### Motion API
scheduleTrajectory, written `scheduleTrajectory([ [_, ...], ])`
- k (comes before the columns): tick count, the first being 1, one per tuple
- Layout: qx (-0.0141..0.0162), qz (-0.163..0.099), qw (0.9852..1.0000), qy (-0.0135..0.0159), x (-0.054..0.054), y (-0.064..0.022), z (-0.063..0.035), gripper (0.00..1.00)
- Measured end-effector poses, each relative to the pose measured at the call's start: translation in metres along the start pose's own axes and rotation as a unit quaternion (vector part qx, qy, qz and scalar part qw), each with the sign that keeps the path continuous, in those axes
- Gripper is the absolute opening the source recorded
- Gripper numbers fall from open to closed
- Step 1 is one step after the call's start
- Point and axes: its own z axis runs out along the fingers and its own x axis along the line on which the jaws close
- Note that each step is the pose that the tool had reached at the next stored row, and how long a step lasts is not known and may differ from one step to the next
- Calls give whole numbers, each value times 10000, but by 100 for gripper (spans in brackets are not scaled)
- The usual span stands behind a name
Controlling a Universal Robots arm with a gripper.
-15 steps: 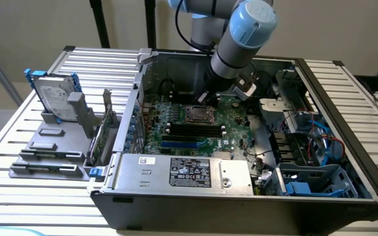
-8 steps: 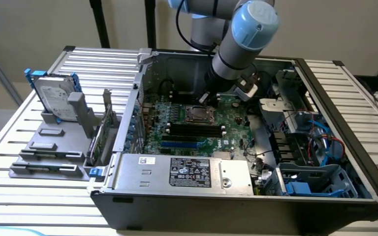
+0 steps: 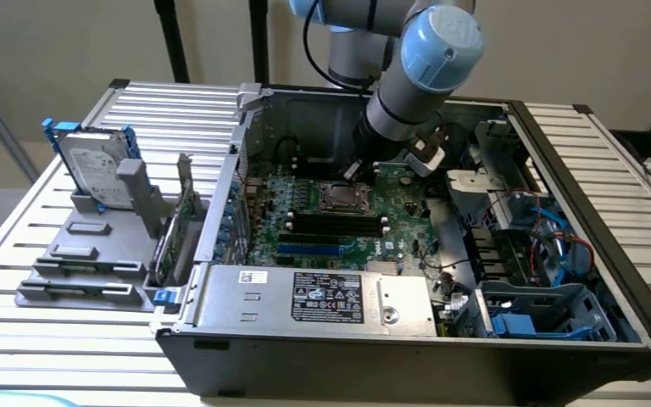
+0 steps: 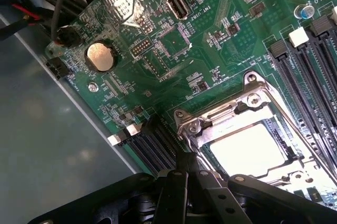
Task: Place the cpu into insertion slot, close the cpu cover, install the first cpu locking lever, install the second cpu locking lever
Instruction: 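Install the first cpu locking lever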
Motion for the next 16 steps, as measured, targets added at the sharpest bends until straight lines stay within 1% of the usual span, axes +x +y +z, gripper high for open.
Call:
scheduleTrajectory([
  [4,37,-35,10000,38,-22,18,4,11],
  [10,72,-74,9999,80,-35,29,12,11],
  [13,104,-106,9998,114,-35,31,15,11],
  [16,114,-133,9998,117,-35,37,17,11],
])
